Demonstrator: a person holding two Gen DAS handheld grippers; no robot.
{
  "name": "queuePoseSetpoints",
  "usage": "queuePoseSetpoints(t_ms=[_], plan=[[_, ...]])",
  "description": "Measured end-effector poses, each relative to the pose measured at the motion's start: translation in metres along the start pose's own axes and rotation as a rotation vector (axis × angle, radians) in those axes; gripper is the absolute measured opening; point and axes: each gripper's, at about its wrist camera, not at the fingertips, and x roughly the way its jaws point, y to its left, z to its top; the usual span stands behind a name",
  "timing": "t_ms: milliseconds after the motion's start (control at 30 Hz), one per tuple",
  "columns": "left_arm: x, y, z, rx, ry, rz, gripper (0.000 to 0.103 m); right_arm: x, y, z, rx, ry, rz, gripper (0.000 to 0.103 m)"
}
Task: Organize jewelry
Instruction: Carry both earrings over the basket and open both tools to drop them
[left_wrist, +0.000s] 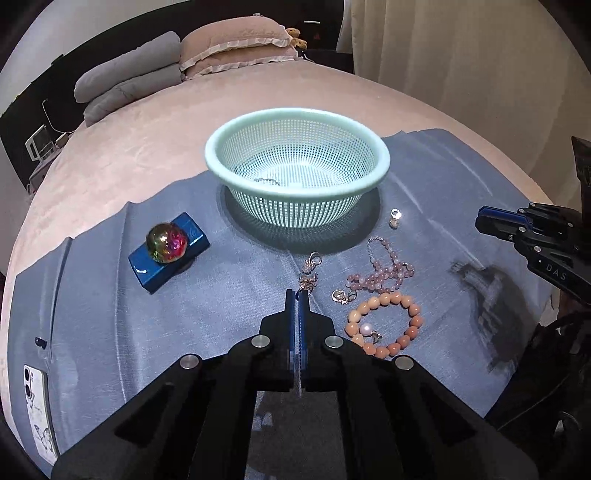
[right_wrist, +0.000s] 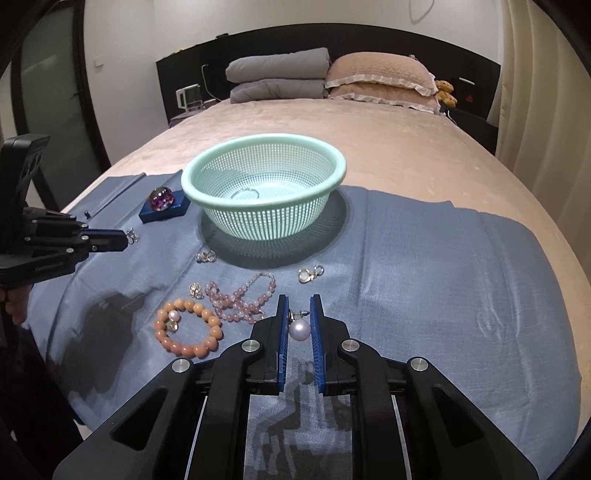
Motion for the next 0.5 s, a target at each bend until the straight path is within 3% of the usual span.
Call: queuePoseSetpoints(t_ms=[500], plan=[[-0.027,0.013,0.039,0.035,-0.057,0.025,0.002,-0.018,0.006,0.051,-0.076,-0.078,0.008,0.011]])
